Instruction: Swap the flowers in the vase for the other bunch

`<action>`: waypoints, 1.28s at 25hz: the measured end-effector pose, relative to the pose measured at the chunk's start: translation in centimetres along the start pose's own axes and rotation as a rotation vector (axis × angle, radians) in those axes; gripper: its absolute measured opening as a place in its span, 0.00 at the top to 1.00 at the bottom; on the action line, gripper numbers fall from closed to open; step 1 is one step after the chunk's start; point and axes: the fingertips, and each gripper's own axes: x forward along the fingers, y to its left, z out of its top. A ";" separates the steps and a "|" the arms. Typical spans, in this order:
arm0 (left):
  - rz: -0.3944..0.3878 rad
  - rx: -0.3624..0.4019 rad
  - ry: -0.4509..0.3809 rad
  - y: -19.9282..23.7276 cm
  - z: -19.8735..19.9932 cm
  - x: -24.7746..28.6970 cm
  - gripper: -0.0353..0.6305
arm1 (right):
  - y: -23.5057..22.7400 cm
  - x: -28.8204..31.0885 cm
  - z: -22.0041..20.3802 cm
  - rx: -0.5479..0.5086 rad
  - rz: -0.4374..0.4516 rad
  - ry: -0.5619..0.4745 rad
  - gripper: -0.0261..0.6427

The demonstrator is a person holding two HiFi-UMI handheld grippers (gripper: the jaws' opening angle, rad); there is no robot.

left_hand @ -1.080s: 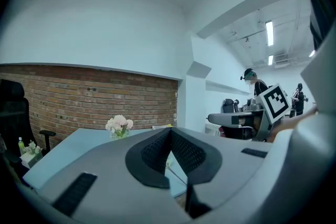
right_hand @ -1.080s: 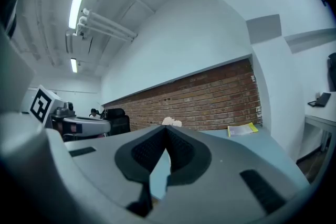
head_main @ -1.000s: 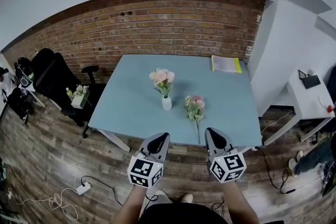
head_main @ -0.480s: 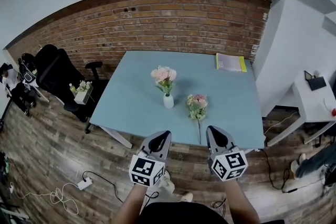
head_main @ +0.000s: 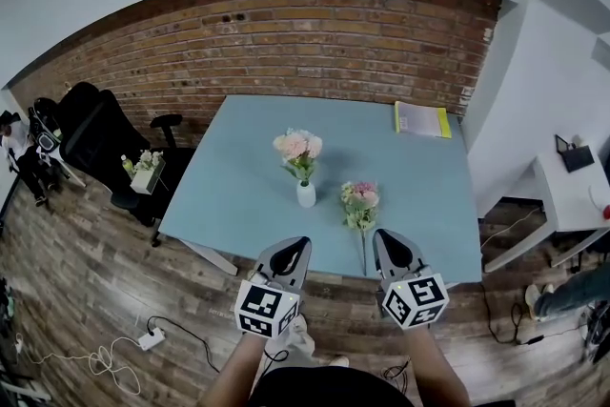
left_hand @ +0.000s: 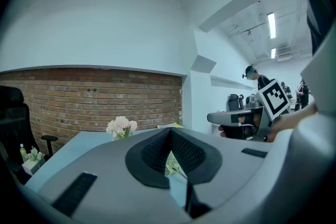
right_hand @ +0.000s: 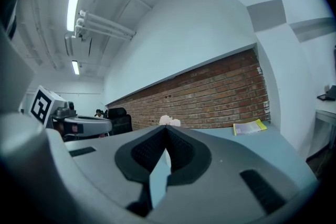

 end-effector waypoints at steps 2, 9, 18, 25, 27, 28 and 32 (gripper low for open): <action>-0.005 0.003 -0.003 0.8 0.3 0.8 0.94 | -0.1 1.1 0.2 -0.003 -0.001 0.001 0.95; -0.019 0.000 -0.007 4.4 1.1 3.3 0.94 | -0.7 5.4 1.0 -0.009 -0.011 0.003 0.95; -0.058 -0.008 -0.001 8.8 1.7 5.6 0.94 | -0.7 10.0 2.2 -0.017 -0.050 0.010 0.95; -0.090 -0.003 -0.010 11.5 2.0 6.5 0.94 | -0.2 12.5 2.2 -0.023 -0.078 0.015 0.95; -0.094 -0.006 -0.012 12.4 2.0 6.6 0.94 | 0.0 13.4 2.5 -0.027 -0.085 0.014 0.95; -0.098 -0.009 -0.013 12.9 2.1 6.7 0.94 | 0.1 13.8 2.7 -0.029 -0.088 0.013 0.95; -0.123 -0.009 -0.010 14.2 1.9 6.9 0.94 | 0.6 15.4 2.7 -0.027 -0.107 0.014 0.95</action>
